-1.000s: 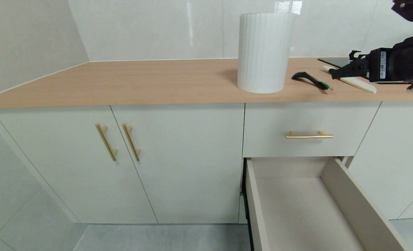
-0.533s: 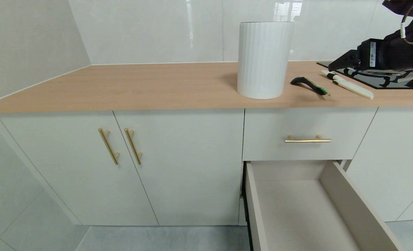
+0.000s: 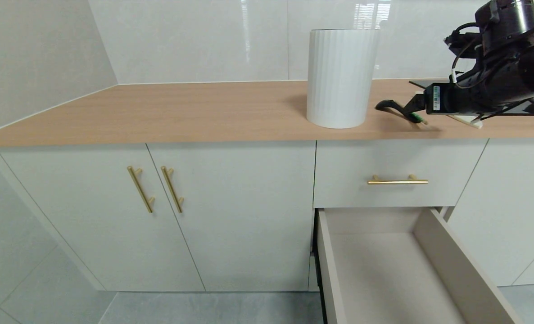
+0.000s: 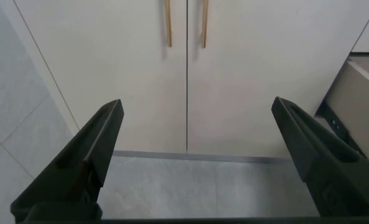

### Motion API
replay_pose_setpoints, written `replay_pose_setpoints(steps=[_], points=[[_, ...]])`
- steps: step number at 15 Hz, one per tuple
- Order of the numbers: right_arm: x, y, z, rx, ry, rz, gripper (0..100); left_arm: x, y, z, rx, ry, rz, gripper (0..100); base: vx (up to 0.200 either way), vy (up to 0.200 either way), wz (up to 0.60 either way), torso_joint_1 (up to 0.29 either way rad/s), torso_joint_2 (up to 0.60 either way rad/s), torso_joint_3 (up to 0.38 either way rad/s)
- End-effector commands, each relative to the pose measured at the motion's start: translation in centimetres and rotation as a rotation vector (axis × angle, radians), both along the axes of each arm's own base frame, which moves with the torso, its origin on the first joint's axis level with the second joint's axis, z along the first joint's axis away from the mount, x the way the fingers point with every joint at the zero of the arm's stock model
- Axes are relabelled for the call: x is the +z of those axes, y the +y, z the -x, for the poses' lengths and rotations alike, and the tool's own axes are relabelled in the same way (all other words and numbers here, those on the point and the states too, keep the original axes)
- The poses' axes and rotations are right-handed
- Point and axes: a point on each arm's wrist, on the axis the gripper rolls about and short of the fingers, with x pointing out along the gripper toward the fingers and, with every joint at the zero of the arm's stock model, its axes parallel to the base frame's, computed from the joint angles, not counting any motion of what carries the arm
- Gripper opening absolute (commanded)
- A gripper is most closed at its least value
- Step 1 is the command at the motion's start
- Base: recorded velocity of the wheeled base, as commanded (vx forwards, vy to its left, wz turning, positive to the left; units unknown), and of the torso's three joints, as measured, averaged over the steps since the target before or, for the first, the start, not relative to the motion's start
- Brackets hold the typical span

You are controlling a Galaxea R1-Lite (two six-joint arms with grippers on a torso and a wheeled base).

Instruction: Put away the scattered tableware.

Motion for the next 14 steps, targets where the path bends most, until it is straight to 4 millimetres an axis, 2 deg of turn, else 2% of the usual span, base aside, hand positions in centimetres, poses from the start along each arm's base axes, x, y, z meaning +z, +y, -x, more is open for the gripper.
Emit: replay_pose_setpoints(steps=[1, 8, 14], points=[[-0.9, 0.2, -0.9, -0.002, 0.018, 0.005, 100, 0.0, 0.0, 0.0, 0.001, 0.001, 0.001, 100, 0.0, 0.0, 0.0, 0.0, 0.0, 0.0], [-2.5, -1.0, -3.2, -0.069, 0.02, 0.015, 100, 0.0, 0.0, 0.0, 0.001, 0.001, 0.001, 100, 0.0, 0.0, 0.0, 0.0, 0.0, 0.0], [-2.9, -0.9, -3.5, -0.07, 0.029, 0.016, 100, 0.0, 0.0, 0.0, 0.001, 0.001, 0.001, 100, 0.0, 0.0, 0.0, 0.0, 0.0, 0.0]])
